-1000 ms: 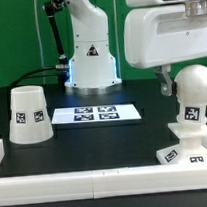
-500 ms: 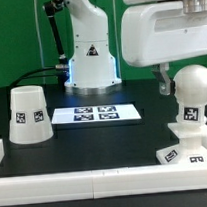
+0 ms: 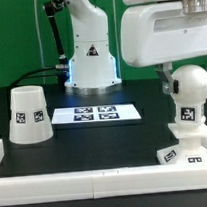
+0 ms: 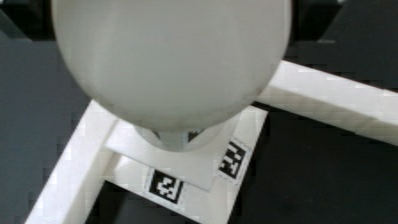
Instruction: Assemble lamp
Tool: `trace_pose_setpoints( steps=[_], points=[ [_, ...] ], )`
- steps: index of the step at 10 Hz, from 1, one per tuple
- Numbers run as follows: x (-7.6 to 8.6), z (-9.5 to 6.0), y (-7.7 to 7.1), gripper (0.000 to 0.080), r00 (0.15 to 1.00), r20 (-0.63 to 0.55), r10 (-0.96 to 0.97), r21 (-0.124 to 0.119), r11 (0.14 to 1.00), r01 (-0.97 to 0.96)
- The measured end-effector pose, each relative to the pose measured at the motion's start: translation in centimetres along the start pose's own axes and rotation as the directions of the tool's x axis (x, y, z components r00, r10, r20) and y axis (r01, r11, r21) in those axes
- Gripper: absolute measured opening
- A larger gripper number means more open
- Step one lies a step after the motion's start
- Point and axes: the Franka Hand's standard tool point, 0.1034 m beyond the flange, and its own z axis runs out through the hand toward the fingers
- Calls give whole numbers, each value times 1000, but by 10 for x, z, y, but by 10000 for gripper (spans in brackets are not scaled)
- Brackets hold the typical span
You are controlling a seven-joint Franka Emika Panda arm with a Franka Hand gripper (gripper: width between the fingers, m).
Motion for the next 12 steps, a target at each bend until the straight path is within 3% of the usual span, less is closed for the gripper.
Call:
trace_pose_setpoints(
  steps=[2, 5, 8, 12],
  points=[
    [0, 0, -1, 576, 975, -16, 223, -1, 975, -223],
    [-3, 0, 1, 576, 863, -23, 505, 6, 863, -505],
    [-3, 1, 2, 577, 677, -19, 736, 17, 677, -736],
    [-4, 2, -2, 577, 427, 0, 904, 20, 427, -904]
  ],
)
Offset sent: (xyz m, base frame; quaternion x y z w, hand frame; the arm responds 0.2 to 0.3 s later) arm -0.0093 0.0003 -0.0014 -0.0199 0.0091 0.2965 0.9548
